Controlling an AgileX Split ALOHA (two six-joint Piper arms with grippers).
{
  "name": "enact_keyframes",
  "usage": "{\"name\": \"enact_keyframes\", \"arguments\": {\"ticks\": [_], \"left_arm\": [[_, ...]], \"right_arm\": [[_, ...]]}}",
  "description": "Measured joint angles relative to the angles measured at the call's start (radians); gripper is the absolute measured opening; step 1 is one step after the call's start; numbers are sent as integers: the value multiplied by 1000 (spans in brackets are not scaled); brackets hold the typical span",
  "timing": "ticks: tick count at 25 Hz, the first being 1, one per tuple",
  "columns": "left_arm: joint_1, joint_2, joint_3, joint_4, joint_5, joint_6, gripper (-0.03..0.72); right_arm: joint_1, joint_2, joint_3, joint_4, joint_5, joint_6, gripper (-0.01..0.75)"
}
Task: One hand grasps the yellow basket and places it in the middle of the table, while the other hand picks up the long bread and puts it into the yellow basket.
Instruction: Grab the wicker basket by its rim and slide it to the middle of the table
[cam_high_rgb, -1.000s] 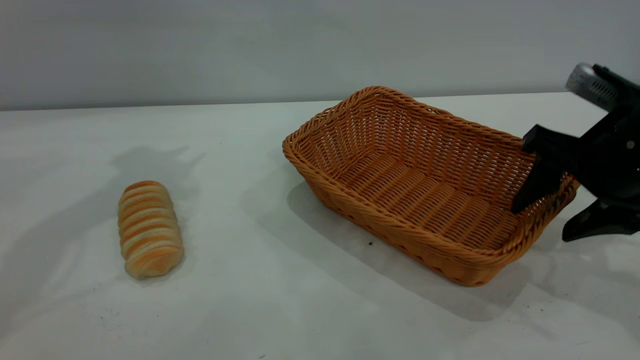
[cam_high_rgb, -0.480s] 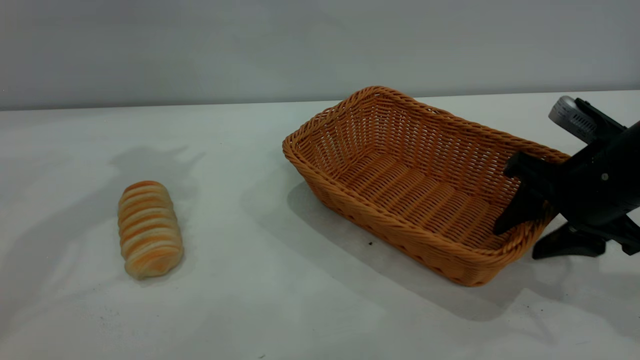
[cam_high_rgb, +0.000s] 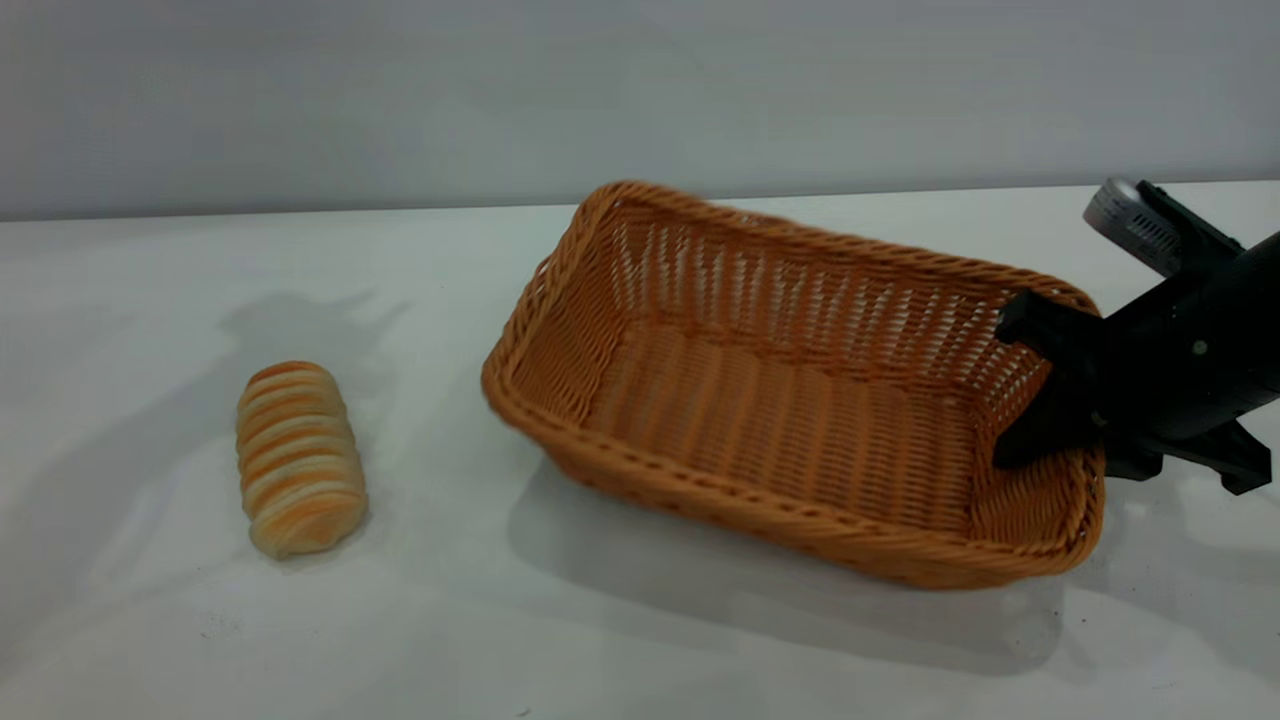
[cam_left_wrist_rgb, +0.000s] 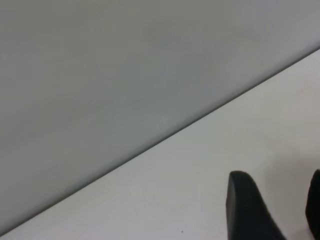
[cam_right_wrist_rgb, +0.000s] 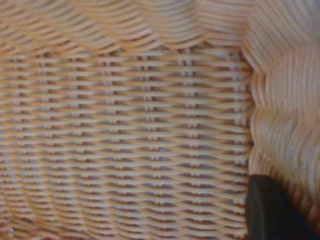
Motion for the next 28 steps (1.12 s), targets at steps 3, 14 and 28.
{"name": "enact_keyframes", "arguments": {"ticks": [3, 14, 28], "left_arm": [[0, 0, 0, 0, -1, 3, 360], [0, 0, 0, 1, 7, 3, 357], [0, 0, 0, 2, 15, 3, 357]], "right_arm": [[0, 0, 0, 8, -1, -33, 46], [1, -95, -127, -154, 104, 10, 46], [169, -20, -348, -785, 114, 639, 46]]}}
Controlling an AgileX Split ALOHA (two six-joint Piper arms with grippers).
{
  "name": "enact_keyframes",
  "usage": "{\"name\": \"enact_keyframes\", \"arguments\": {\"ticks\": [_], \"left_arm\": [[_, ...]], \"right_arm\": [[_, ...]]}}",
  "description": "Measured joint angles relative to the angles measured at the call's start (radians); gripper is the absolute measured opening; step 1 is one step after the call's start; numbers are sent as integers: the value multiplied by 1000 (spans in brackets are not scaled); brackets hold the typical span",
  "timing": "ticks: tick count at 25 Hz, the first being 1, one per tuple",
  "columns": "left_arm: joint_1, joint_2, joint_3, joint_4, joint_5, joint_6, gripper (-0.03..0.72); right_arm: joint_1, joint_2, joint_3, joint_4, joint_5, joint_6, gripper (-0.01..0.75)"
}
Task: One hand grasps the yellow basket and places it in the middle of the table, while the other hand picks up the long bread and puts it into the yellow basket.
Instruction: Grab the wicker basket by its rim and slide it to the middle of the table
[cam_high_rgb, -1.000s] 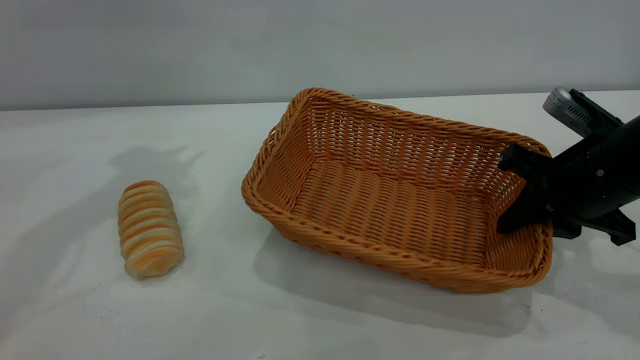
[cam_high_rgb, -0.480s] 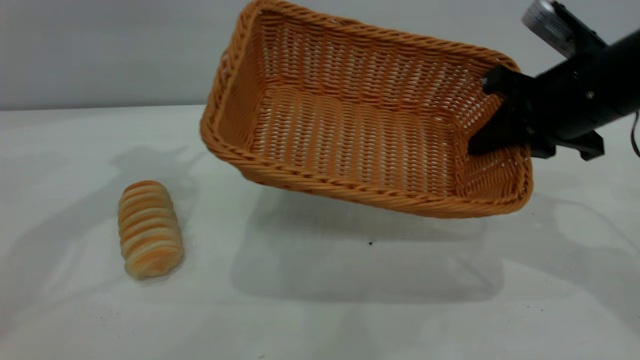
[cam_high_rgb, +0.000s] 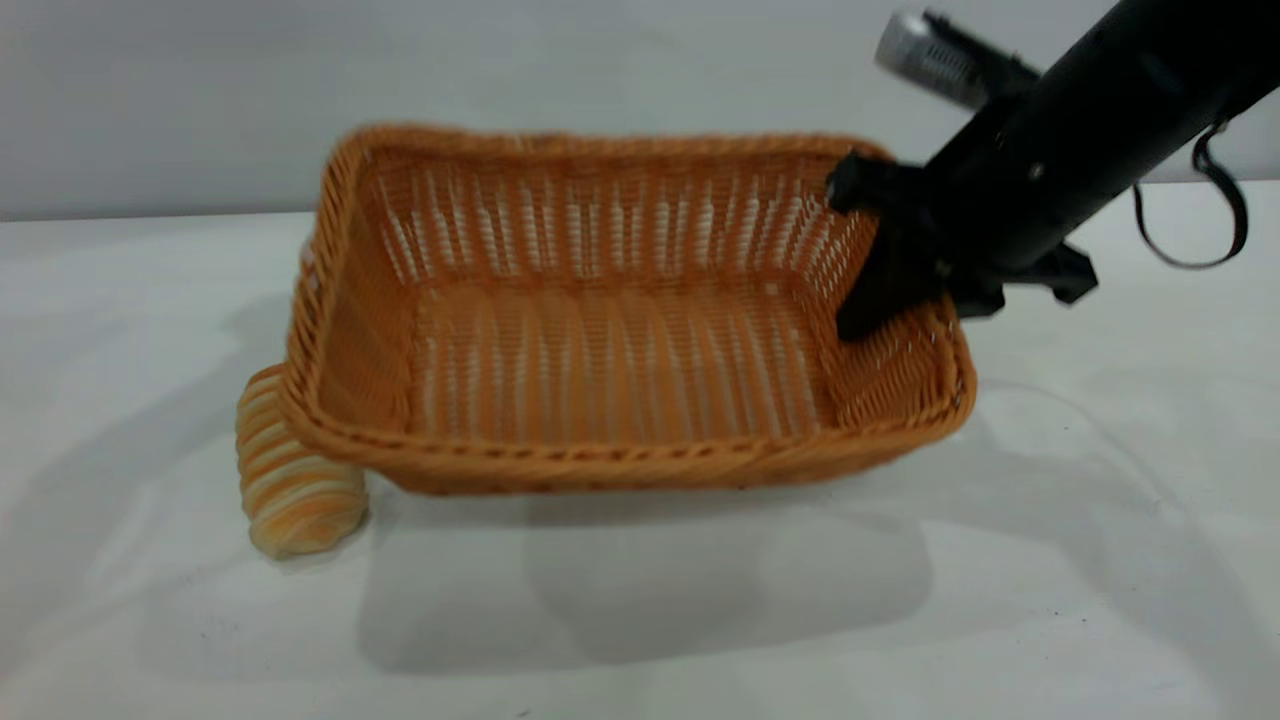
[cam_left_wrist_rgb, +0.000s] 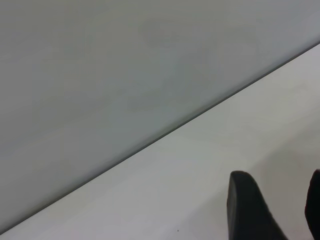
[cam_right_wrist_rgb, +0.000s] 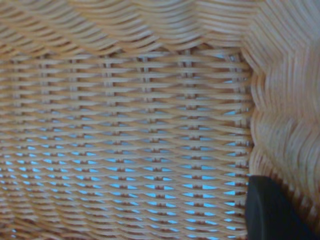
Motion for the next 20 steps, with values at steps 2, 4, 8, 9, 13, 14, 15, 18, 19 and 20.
{"name": "enact_keyframes", "arguments": {"ticks": [2, 4, 8, 9, 13, 14, 15, 18, 19, 20], "left_arm": [[0, 0, 0, 0, 1, -2, 357], [0, 0, 0, 0, 1, -2, 357], [0, 0, 0, 0, 1, -2, 357], [0, 0, 0, 0, 1, -2, 357], [0, 0, 0, 0, 1, -2, 357], [0, 0, 0, 0, 0, -2, 357], [0, 0, 0, 0, 0, -3, 357], [0, 0, 0, 0, 0, -4, 357], [0, 0, 0, 0, 0, -4, 357], [0, 0, 0, 0, 0, -4, 357]], "right_arm": [[5, 29, -6, -35, -11, 56, 46], [9, 53, -8, -50, -23, 96, 46], [9, 80, -10, -53, -32, 139, 46], [9, 87, -12, -53, -36, 144, 46], [21, 108, -20, -53, -57, 171, 46], [29, 111, -20, -53, -63, 174, 46], [34, 113, -20, -53, -68, 177, 46], [50, 120, -20, -53, -74, 178, 46], [51, 121, -20, -53, -74, 178, 46], [51, 121, -20, -54, -73, 178, 46]]}}
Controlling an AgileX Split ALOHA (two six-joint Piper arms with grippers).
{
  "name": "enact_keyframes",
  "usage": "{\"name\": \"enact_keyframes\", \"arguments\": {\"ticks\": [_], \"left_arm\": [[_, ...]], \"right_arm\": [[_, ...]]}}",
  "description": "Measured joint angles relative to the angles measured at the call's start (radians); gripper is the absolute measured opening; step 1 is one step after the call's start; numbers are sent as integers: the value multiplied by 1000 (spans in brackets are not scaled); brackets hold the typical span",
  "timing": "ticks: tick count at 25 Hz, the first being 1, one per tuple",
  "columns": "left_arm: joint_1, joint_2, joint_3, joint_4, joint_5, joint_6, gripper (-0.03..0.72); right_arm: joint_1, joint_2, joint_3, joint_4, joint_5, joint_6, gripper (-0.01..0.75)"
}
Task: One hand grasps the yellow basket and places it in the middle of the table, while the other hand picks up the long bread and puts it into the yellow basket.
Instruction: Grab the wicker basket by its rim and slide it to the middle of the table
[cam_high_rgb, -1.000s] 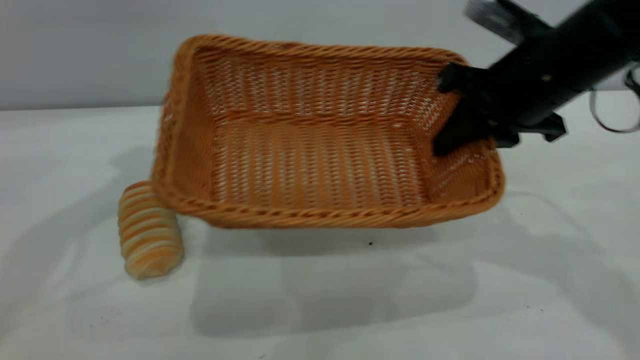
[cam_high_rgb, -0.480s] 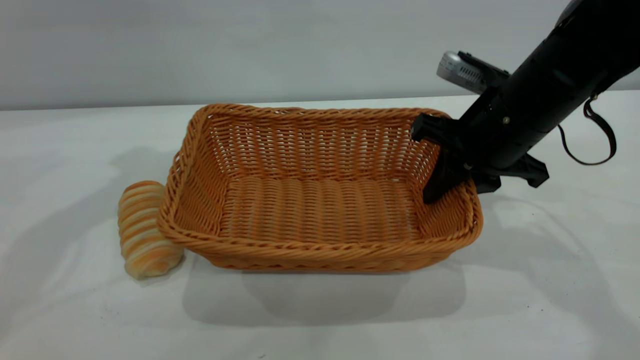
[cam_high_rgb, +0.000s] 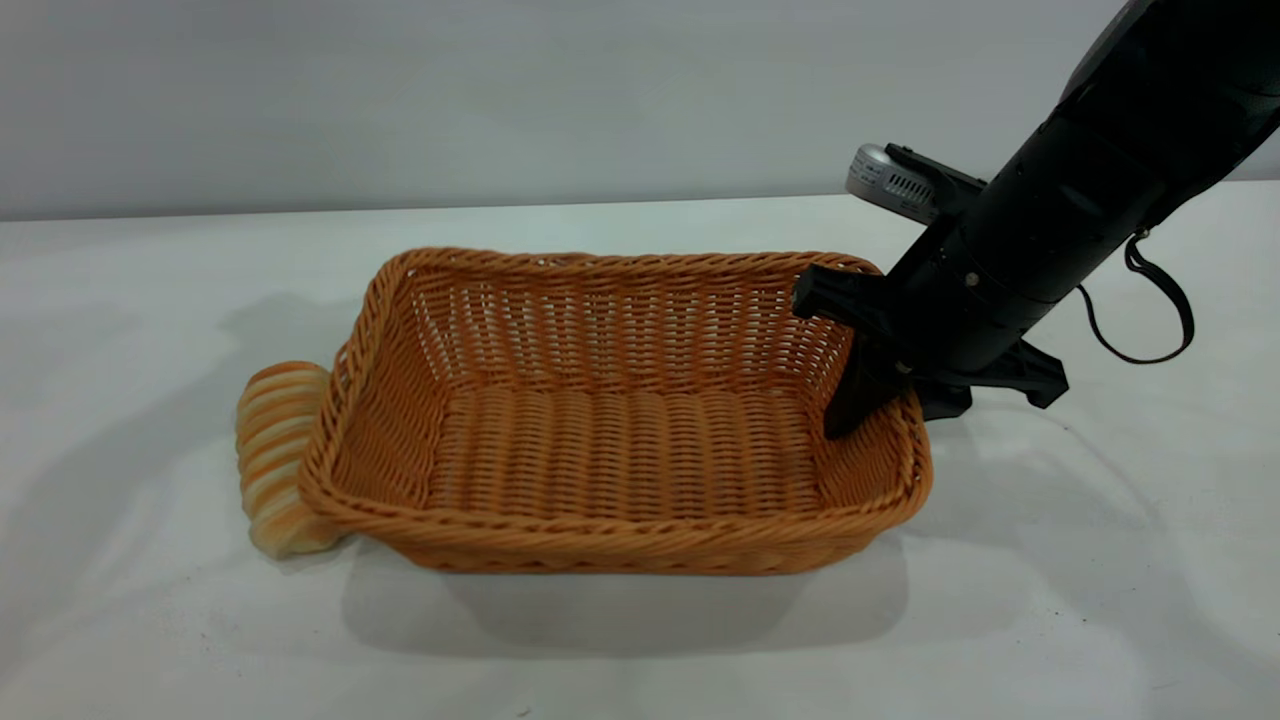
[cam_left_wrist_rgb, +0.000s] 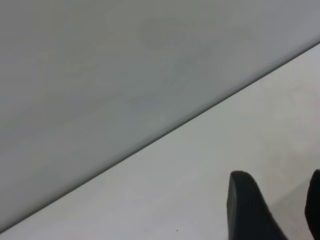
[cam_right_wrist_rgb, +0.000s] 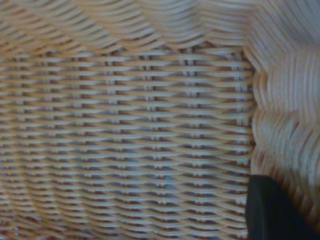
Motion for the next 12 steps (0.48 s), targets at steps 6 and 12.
{"name": "enact_keyframes", "arguments": {"ticks": [6, 12], "left_arm": [[0, 0, 0, 0, 1, 0, 355], [0, 0, 0, 0, 1, 0, 355]], "right_arm": [[5, 0, 0, 0, -6, 5, 46], [8, 0, 0, 0, -4, -31, 75]]}}
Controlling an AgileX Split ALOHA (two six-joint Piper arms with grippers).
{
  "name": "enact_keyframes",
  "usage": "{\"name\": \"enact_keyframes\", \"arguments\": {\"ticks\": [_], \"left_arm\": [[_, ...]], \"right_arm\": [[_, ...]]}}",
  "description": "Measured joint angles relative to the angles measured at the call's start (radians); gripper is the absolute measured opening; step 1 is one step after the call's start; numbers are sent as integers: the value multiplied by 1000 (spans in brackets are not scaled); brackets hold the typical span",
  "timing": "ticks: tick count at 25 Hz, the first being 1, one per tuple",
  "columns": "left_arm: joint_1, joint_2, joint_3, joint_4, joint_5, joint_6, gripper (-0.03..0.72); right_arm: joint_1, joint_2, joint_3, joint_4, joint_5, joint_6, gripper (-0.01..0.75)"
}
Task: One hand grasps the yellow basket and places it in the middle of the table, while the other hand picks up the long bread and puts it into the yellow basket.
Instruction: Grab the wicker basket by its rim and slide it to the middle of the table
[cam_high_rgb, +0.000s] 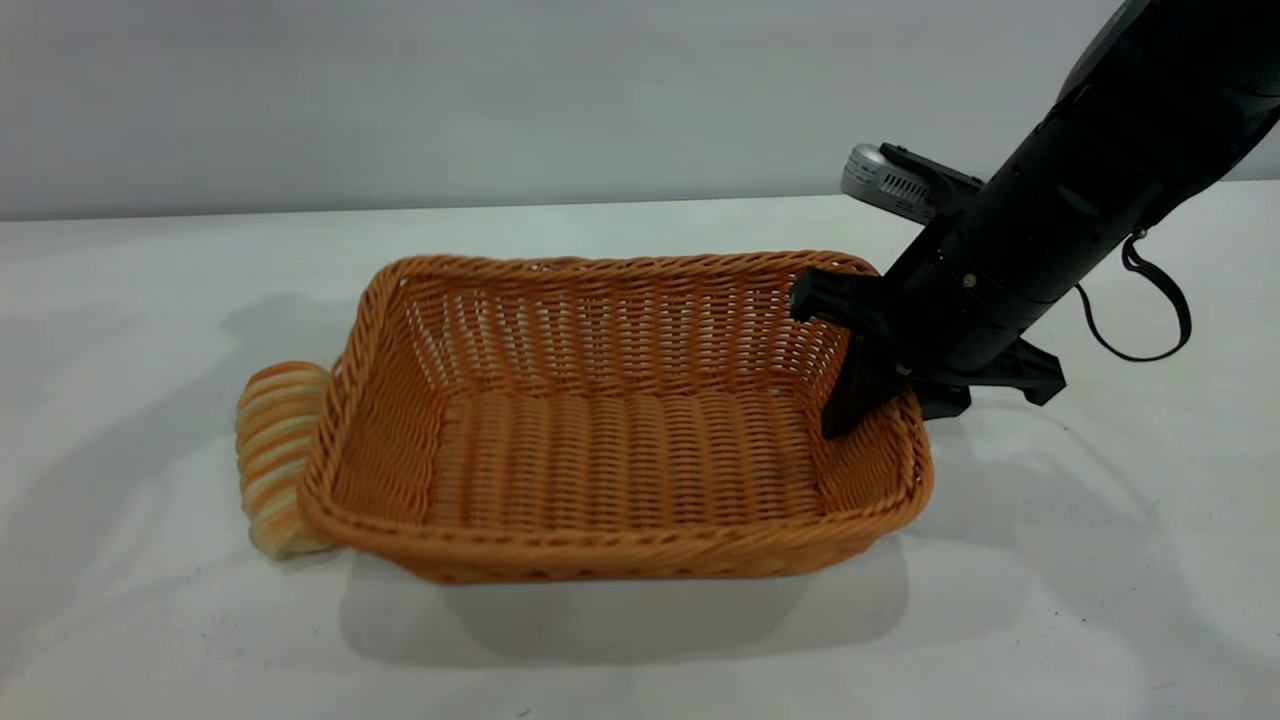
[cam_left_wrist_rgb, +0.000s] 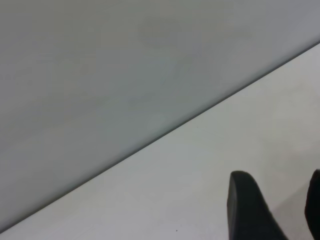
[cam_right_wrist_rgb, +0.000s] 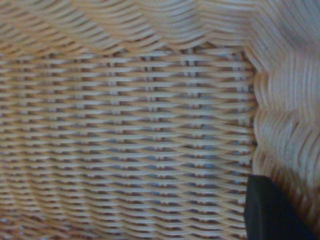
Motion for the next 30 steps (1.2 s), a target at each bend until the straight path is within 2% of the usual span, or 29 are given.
{"name": "enact_keyframes", "arguments": {"ticks": [2, 9, 12, 19, 30], "left_arm": [[0, 0, 0, 0, 0, 0, 355], [0, 0, 0, 0, 0, 0, 355], [0, 0, 0, 0, 0, 0, 355], [0, 0, 0, 0, 0, 0, 355], [0, 0, 0, 0, 3, -7, 355]], "right_arm": [[0, 0, 0, 0, 4, -14, 117], [0, 0, -2, 5, 13, -25, 351], [0, 0, -2, 5, 13, -41, 409], [-7, -1, -2, -9, 15, -54, 437], [-101, -174, -2, -86, 10, -83, 437]]}}
